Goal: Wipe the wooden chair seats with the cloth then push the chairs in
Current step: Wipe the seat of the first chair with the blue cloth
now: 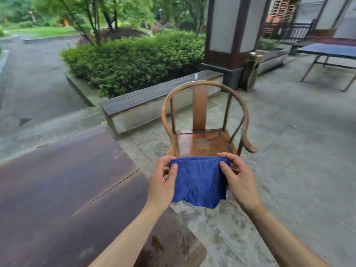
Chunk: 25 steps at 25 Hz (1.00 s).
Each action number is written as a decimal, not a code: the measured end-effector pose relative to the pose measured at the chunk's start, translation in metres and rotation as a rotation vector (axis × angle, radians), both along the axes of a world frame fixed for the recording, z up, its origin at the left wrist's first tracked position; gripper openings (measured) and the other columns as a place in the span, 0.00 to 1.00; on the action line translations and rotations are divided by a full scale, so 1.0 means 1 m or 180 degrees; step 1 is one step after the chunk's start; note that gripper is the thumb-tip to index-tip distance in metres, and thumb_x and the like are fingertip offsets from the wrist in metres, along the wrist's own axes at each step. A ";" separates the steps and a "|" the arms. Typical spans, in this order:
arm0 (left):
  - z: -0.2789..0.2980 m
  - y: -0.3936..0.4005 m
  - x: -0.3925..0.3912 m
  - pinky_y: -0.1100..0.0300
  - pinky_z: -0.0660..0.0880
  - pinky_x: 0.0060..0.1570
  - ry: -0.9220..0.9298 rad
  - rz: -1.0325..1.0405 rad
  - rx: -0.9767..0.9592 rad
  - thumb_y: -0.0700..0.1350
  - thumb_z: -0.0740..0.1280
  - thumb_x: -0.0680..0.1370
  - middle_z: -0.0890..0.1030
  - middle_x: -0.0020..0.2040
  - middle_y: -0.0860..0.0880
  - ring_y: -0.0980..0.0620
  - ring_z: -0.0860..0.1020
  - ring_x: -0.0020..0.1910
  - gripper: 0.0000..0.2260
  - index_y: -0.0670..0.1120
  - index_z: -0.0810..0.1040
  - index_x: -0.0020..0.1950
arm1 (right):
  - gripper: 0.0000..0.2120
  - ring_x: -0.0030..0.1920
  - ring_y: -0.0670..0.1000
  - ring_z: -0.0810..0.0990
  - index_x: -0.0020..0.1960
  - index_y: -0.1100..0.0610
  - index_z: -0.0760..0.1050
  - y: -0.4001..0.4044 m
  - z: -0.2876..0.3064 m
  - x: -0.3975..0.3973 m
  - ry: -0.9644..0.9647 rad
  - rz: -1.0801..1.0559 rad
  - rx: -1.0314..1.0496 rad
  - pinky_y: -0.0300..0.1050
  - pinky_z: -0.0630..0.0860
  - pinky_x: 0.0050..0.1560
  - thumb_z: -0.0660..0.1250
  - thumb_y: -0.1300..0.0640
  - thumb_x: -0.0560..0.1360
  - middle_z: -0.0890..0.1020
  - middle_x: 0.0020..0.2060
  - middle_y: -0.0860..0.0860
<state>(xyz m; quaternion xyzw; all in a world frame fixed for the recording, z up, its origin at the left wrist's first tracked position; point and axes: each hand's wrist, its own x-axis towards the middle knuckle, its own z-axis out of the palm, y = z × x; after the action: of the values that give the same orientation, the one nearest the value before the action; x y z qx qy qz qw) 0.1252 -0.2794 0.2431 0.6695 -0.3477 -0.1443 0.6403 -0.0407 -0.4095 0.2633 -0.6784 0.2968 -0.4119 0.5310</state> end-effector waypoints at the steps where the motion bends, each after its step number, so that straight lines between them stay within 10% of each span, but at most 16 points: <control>1: 0.000 -0.018 -0.009 0.55 0.74 0.47 -0.0022 -0.0092 0.0016 0.45 0.64 0.83 0.79 0.46 0.60 0.48 0.78 0.46 0.13 0.66 0.75 0.52 | 0.14 0.44 0.46 0.82 0.51 0.43 0.81 -0.015 -0.002 -0.012 -0.0022 -0.0078 0.0029 0.41 0.75 0.47 0.67 0.62 0.79 0.85 0.46 0.42; 8: 0.007 -0.158 -0.076 0.66 0.71 0.42 -0.0195 -0.0282 -0.0045 0.43 0.65 0.83 0.79 0.43 0.60 0.59 0.77 0.40 0.14 0.66 0.76 0.51 | 0.14 0.43 0.46 0.82 0.51 0.41 0.80 -0.143 0.002 -0.084 -0.0081 -0.0399 -0.0077 0.44 0.75 0.48 0.67 0.61 0.79 0.84 0.47 0.41; 19: 0.002 -0.268 -0.086 0.45 0.79 0.57 -0.0137 0.0171 0.0239 0.47 0.64 0.83 0.82 0.54 0.52 0.50 0.82 0.54 0.08 0.62 0.76 0.55 | 0.09 0.51 0.47 0.83 0.55 0.48 0.81 -0.280 -0.002 -0.082 0.0125 0.0088 -0.0185 0.47 0.78 0.56 0.67 0.60 0.80 0.83 0.49 0.36; 25: -0.003 -0.309 -0.045 0.55 0.78 0.54 -0.0100 0.0331 0.0288 0.46 0.64 0.83 0.82 0.52 0.53 0.54 0.81 0.51 0.14 0.68 0.74 0.51 | 0.10 0.48 0.40 0.82 0.55 0.47 0.80 -0.328 -0.008 -0.030 0.0213 0.0204 -0.0160 0.39 0.76 0.52 0.67 0.60 0.80 0.83 0.47 0.32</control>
<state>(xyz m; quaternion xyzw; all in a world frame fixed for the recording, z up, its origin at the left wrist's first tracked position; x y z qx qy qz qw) 0.0802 -0.5887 0.2402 0.7171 -0.3156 -0.1160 0.6105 -0.0708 -0.7375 0.2549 -0.7141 0.2821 -0.3791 0.5166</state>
